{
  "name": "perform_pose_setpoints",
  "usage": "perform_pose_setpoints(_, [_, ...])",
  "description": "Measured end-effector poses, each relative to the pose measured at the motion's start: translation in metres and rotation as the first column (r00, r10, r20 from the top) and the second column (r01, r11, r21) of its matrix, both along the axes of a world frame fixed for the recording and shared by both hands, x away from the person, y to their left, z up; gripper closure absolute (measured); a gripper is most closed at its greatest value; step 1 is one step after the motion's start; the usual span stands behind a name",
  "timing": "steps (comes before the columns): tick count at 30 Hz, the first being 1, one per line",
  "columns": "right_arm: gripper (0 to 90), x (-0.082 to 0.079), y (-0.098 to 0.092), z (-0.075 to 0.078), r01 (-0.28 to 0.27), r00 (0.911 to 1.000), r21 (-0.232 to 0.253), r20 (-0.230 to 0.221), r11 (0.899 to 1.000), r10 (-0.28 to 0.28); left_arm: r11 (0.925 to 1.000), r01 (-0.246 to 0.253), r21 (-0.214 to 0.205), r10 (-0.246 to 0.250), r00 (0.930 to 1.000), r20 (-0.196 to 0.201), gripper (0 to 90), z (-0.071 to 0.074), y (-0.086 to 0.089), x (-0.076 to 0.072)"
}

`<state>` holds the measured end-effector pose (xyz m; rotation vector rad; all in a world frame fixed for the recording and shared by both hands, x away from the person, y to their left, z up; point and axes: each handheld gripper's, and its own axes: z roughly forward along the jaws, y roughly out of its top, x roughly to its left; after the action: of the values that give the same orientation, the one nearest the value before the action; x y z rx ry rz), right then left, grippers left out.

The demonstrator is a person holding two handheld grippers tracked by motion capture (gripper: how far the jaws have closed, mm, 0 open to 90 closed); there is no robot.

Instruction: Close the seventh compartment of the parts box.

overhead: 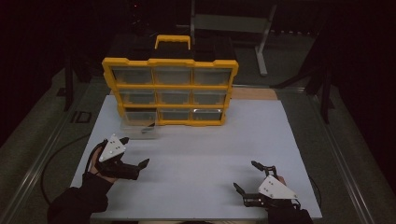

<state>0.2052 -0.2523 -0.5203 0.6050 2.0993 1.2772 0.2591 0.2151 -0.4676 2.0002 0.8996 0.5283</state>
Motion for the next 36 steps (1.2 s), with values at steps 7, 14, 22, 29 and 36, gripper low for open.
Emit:
perform_pose_setpoints(7, [8.7, 0.0, 0.0, 0.0, -0.001, 1.0, 0.0, -0.001, 1.0, 0.001, 0.9993, -0.038, 0.001, 0.038, 0.9993, 0.003, 0.0, 0.005, 0.0, 0.005])
perform_pose_setpoints(14, [8.6, 0.0, 0.0, 0.0, 0.0, 1.0, 0.001, -0.001, 1.0, 0.0, 0.997, -0.077, 0.002, 0.077, 0.9969, 0.013, 0.0, 0.001, -0.003, 0.007])
perform_pose_setpoints(22, [8.7, 0.0, 0.0, 0.0, 0.003, 1.0, 0.002, 0.002, 1.0, -0.003, 0.995, -0.1, -0.009, 0.1, 0.9949, 0.015, 0.0, -0.012, -0.008, 0.008])
perform_pose_setpoints(29, [8.7, 0.002, -0.002, 0.0, 0.031, 0.9995, -0.001, 0.001, 1.0, -0.031, 0.9938, -0.11, -0.016, 0.11, 0.9939, 0.007, 0.0, -0.023, -0.009, 0.008])
perform_pose_setpoints(36, [8.7, 0.003, -0.003, 0.0, 0.05, 0.9987, 0.004, 0.002, 0.999, -0.05, 0.9914, -0.128, -0.025, 0.128, 0.9917, 0.002, 0.0, -0.037, -0.008, 0.009])
